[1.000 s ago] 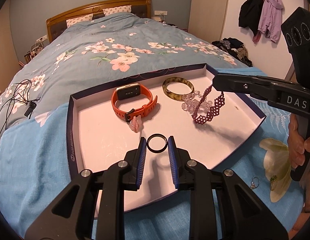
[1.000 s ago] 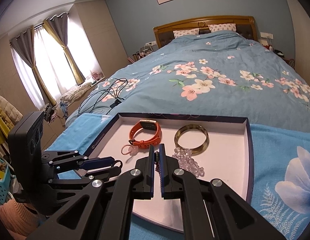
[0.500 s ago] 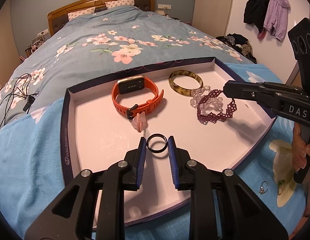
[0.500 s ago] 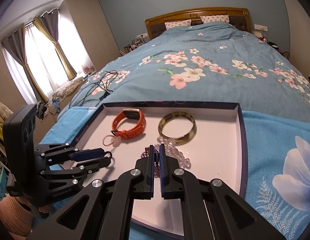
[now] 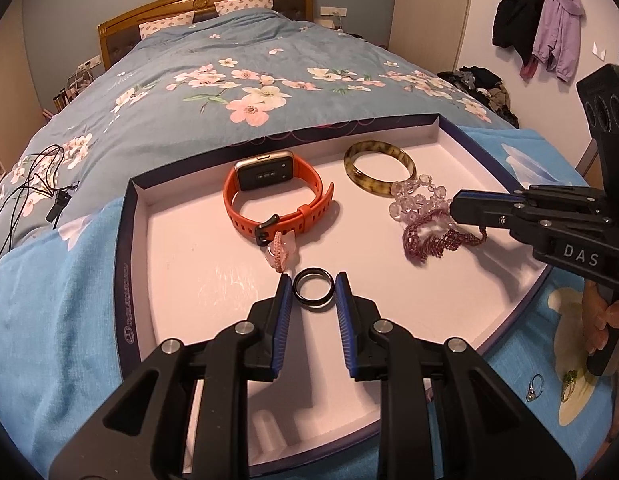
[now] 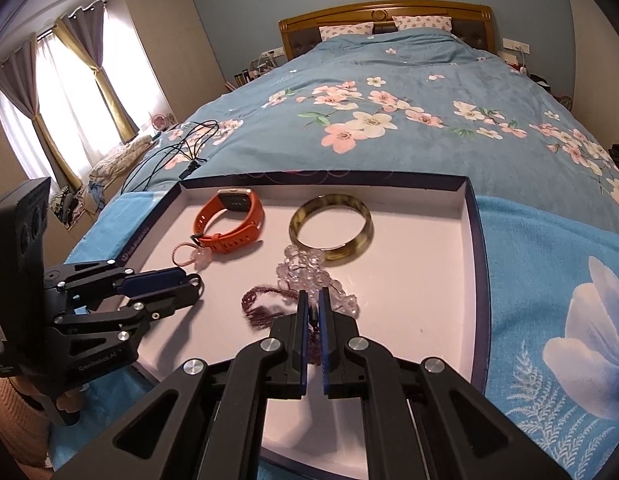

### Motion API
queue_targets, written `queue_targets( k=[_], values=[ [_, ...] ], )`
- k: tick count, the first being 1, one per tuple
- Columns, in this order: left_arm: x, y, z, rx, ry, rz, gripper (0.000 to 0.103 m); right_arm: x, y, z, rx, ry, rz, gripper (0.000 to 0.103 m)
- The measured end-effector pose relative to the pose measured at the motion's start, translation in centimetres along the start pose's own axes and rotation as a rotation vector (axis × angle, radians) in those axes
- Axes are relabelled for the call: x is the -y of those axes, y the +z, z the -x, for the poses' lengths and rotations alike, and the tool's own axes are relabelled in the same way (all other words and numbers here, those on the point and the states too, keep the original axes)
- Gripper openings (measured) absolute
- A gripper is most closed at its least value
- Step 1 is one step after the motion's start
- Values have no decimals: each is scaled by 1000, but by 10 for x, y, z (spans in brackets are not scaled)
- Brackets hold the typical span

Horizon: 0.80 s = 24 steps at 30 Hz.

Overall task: Organize jewelry
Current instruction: 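Carry the necklace and black ring into the box and open both grippers, then grasp the green-stone pendant with the left gripper while the right grasps the yellow-green ring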

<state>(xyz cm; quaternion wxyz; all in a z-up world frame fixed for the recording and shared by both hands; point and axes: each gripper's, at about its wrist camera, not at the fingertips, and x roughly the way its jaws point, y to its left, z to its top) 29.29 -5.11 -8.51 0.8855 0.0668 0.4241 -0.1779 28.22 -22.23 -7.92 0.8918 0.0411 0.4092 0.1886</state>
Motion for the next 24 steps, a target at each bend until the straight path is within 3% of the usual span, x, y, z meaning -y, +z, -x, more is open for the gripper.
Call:
queue_targets(
  k=[9, 15, 18, 24],
  values=[
    [-3, 2, 12, 47, -1, 9, 32, 7, 0, 3, 15, -26, -22, 11],
    [0, -1, 41, 110, 9, 1, 37, 1, 0, 21, 54, -12, -14, 21],
    [0, -9, 61, 142, 11, 3, 43, -5, -2, 34, 72, 4, 8, 28],
    [-2, -35, 94, 164, -28, 12, 43, -18, -24, 66, 77, 42, 81, 28]
  ],
)
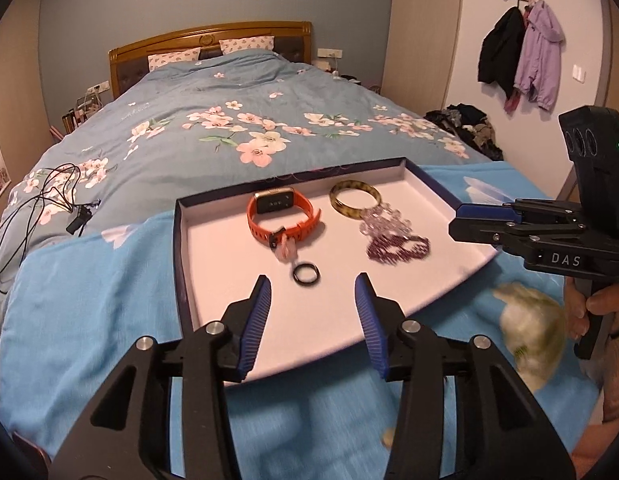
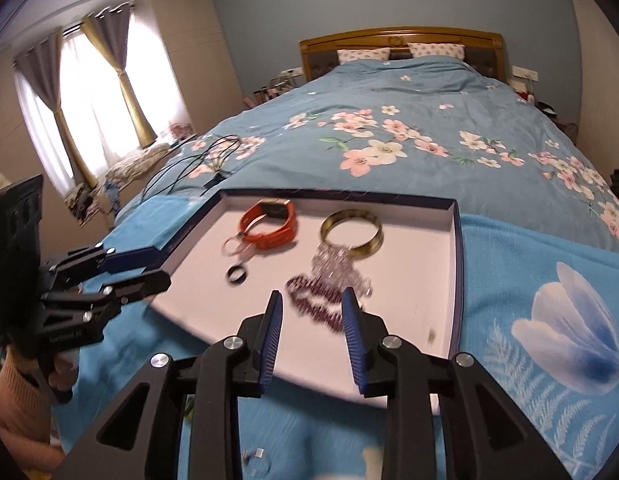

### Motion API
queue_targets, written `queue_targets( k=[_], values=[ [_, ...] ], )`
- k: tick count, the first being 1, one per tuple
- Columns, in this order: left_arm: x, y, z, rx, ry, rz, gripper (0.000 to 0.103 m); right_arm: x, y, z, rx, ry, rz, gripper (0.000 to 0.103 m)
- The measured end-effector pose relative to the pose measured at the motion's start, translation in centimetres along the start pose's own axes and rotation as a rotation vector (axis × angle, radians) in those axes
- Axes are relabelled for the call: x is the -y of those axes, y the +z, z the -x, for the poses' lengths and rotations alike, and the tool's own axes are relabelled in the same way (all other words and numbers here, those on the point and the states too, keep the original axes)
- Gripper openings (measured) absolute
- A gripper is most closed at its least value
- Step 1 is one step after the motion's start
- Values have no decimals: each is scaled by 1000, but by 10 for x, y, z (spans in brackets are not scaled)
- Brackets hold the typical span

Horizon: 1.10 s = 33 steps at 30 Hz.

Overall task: Organize jewelry
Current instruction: 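Grasp the green-stone pendant with the left gripper while the right grasps the yellow-green ring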

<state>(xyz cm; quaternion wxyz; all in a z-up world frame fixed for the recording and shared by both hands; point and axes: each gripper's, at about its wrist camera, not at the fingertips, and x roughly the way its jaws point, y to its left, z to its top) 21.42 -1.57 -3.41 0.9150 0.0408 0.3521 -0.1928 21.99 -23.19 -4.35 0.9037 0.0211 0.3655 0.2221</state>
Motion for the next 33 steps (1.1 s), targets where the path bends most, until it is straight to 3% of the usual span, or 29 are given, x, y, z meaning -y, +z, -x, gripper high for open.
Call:
queue_targets(
  k=[8, 16, 22, 33],
  values=[
    [16, -42, 27, -29, -45, -60, 43, -14, -46, 28, -64, 1, 71, 28],
    [36, -75, 35, -70, -79, -121, 45, -14, -86, 41, -109, -11, 34, 28],
    [49, -85, 30, -106, -95, -157, 45, -10, -98, 45, -116, -18, -4, 28],
    [46, -84, 14, -169, -87, -124, 39, -13, -107, 42, -122, -24, -6, 29]
  ],
)
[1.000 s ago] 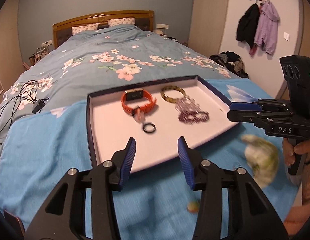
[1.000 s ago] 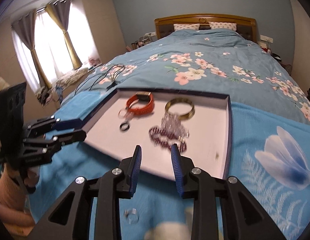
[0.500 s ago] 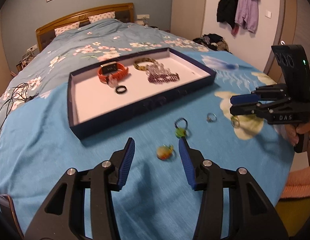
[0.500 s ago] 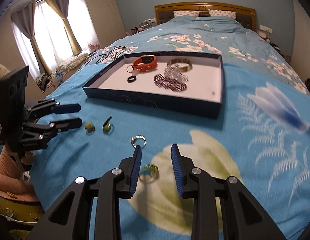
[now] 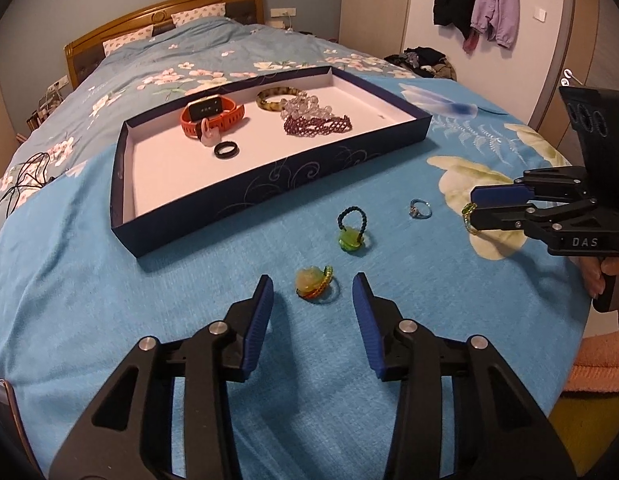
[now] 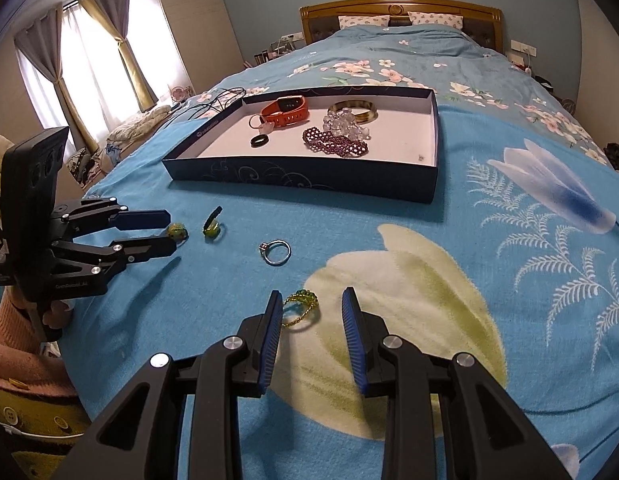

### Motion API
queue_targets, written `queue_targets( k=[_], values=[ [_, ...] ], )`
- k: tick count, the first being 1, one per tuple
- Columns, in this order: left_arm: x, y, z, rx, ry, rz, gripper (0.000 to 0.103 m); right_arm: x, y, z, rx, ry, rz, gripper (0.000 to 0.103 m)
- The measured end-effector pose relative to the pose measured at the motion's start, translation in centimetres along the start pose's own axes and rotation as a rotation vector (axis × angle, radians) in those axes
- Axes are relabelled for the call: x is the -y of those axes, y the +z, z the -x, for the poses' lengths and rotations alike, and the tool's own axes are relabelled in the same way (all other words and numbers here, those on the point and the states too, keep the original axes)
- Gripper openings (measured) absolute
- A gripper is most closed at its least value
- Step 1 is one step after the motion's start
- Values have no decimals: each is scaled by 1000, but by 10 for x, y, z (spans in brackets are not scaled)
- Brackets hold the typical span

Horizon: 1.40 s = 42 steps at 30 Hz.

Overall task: Organize jewelry
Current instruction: 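Grasp the green-stone pendant with the left gripper while the right grasps the yellow-green ring, then carry the pendant and yellow-green ring over the box with both grippers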

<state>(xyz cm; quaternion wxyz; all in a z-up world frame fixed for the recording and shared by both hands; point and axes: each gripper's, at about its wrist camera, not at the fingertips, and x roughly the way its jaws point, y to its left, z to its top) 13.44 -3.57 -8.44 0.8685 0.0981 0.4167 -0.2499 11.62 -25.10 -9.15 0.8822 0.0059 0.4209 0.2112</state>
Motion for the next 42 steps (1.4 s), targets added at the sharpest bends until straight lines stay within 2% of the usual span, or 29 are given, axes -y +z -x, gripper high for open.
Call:
queue_targets(
  k=[6, 11, 16, 27, 31, 42],
  values=[
    [-1, 2, -5, -15, -4, 12, 32, -3, -1, -1, 5, -18, 13, 26],
    [-3, 1, -4, -15, 2, 23, 19, -5, -2, -2, 3, -23, 24, 10],
    [-3, 1, -4, -13, 3, 27, 17, -5, -2, -3, 4, -24, 25, 1],
    [-7, 0, 1, 8, 0, 57, 15, -4, 4, 6, 50, 4, 14, 1],
    [-7, 0, 4, 20, -4, 64, 9, -6, 7, 8, 63, 14, 9, 1],
    [-8, -2, 6, 26, -7, 72, 10, 0, 9, 12, 83, 21, -27, 1]
  ],
)
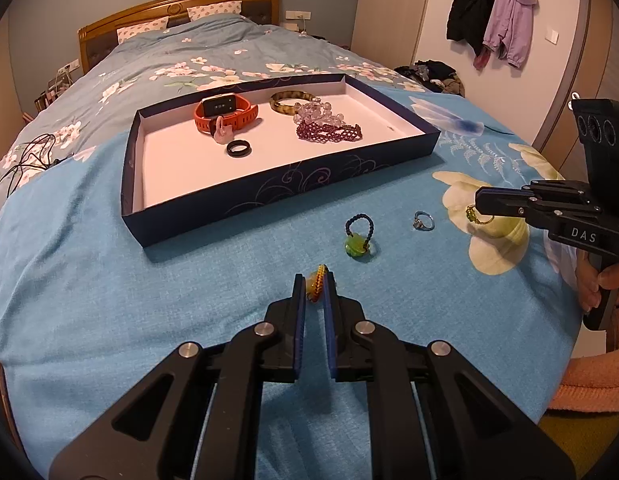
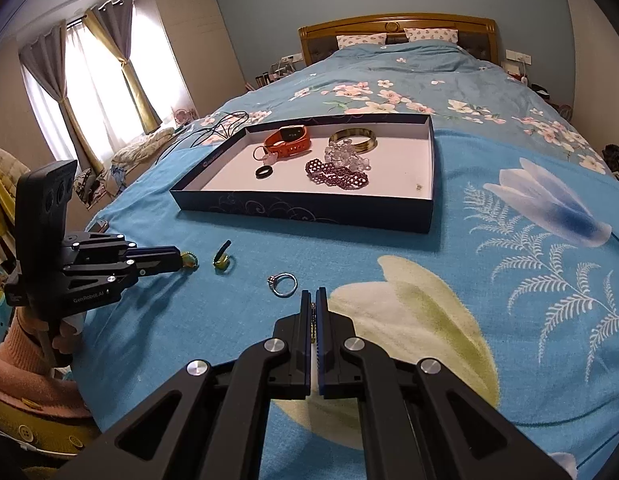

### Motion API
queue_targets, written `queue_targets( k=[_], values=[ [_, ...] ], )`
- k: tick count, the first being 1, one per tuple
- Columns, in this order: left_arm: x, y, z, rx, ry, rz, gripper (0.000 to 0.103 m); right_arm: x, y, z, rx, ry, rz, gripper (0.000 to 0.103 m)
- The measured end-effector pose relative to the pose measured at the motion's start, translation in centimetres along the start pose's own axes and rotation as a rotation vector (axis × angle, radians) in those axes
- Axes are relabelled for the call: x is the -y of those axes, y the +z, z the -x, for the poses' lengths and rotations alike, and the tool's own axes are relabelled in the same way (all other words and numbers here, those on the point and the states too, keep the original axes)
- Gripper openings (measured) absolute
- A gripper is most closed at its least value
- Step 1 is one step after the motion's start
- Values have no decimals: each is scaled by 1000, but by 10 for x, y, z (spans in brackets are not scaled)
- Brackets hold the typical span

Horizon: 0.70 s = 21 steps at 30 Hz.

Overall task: Organize jewelry
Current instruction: 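Carry the pendant and yellow-green ring over the box with both grippers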

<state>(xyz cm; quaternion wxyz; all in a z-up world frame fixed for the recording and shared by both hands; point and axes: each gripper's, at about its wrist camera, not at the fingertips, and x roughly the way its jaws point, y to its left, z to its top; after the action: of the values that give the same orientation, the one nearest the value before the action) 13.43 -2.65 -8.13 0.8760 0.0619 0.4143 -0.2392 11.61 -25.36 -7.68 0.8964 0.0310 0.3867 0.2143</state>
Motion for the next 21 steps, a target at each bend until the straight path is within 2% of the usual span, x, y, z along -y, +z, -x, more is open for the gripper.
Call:
queue_targets(
  k=[3, 5, 7, 13, 15, 16, 21],
  values=[
    [0, -1, -3, -12, -5, 0, 16, 1, 1, 1, 5, 6, -9, 1],
    [0, -1, -4, -15, -8, 2, 30, 2, 2, 1, 10, 10, -13, 1],
    [-2, -1, -5, -19, -13, 6, 32, 2, 3, 2, 13, 12, -15, 1],
    [-1, 1, -10, -33, -3, -1, 30, 1, 5, 3, 21, 22, -17, 1],
    [0, 2, -11, -35, 1, -7, 24, 1, 6, 3, 23, 26, -18, 1],
    [0, 2, -11, -34, -3, -9, 18, 0, 6, 3, 25, 28, -18, 1],
    [3, 2, -8, -26, 0, -14, 17, -2, 9, 2, 35, 38, -16, 1]
  ],
)
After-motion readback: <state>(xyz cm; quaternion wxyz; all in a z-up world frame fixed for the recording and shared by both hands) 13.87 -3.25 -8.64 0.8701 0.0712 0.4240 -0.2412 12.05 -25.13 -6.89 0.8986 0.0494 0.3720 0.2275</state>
